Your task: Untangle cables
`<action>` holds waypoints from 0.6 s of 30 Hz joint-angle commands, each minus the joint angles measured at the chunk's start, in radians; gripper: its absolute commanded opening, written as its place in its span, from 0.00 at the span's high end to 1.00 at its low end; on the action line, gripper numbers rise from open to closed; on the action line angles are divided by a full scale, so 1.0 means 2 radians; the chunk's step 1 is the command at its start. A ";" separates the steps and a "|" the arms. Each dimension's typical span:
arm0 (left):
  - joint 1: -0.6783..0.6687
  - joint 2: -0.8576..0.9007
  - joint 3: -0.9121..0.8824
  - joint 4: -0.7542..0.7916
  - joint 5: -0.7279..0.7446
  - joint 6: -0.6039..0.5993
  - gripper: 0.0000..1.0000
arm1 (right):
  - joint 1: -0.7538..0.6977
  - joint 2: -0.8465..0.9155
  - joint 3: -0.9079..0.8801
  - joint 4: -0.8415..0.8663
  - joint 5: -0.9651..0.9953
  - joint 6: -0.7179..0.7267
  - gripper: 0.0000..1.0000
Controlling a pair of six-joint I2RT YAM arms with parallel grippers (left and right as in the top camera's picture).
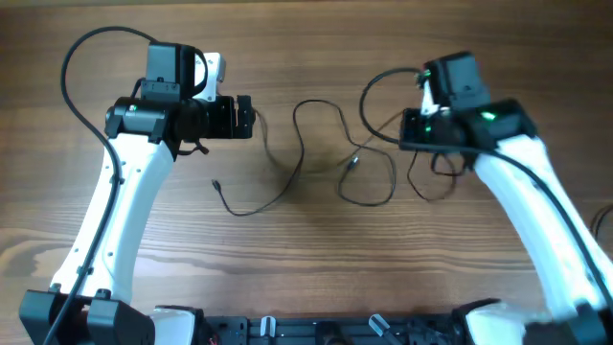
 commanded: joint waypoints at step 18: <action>0.002 0.001 0.000 0.001 0.016 0.008 0.00 | -0.067 -0.073 0.108 -0.076 0.179 -0.006 0.96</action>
